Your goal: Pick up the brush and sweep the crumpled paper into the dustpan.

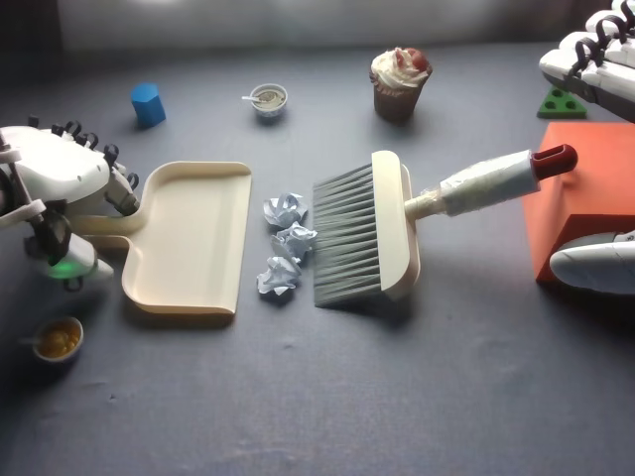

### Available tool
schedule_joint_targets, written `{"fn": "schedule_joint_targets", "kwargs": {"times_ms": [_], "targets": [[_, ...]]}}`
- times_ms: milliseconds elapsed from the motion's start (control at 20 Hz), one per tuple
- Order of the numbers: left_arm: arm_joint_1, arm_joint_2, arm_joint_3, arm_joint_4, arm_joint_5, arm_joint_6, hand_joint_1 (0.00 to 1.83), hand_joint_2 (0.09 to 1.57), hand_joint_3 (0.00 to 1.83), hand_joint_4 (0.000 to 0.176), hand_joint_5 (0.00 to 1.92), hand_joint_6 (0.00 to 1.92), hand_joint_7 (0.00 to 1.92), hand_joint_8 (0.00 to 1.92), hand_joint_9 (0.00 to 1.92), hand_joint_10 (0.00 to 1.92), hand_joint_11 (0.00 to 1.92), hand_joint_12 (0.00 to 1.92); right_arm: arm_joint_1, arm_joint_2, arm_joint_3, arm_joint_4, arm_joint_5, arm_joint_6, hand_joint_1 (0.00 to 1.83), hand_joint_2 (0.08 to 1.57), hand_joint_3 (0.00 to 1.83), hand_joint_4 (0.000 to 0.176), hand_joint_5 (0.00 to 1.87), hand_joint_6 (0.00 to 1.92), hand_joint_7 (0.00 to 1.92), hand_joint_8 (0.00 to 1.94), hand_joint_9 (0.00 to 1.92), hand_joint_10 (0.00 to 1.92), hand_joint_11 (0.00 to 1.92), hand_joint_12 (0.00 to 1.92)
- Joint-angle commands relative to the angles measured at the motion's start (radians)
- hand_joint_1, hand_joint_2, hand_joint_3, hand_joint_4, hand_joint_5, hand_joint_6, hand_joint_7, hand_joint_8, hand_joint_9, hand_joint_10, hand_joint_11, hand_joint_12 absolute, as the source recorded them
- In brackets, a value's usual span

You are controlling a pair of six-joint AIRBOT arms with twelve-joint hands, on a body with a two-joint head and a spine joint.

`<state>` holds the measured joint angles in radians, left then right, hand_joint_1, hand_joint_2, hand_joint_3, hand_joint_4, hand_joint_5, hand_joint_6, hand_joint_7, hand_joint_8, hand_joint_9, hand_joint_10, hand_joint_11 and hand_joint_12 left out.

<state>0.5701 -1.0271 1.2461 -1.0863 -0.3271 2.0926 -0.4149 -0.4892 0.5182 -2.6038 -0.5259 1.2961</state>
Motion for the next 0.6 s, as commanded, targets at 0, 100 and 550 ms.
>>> {"fn": "schedule_joint_targets", "kwargs": {"times_ms": [0,100,550], "targets": [[0.002,-0.002,0.005,0.015,-0.054,0.007,0.88,1.03,0.00,0.088,0.60,0.00,0.29,0.00,0.22,0.00,0.12,0.11,0.008,0.004,-0.001,-0.029,-0.114,-0.001,0.00,0.96,0.01,0.000,0.11,0.00,0.12,0.00,0.11,0.00,0.13,0.01],[0.002,-0.005,0.004,0.015,-0.060,0.007,0.87,1.04,0.00,0.091,0.58,0.00,0.27,0.00,0.21,0.00,0.11,0.10,0.008,0.004,-0.001,-0.029,-0.119,-0.001,0.00,0.96,0.01,0.000,0.12,0.00,0.13,0.00,0.11,0.00,0.12,0.00],[0.015,-0.019,0.008,0.002,-0.097,0.005,0.91,1.02,0.00,0.082,0.61,0.01,0.29,0.01,0.22,0.01,0.12,0.12,-0.002,-0.004,-0.004,-0.029,-0.151,-0.003,0.00,0.97,0.00,0.000,0.15,0.00,0.14,0.00,0.12,0.00,0.12,0.00]]}}
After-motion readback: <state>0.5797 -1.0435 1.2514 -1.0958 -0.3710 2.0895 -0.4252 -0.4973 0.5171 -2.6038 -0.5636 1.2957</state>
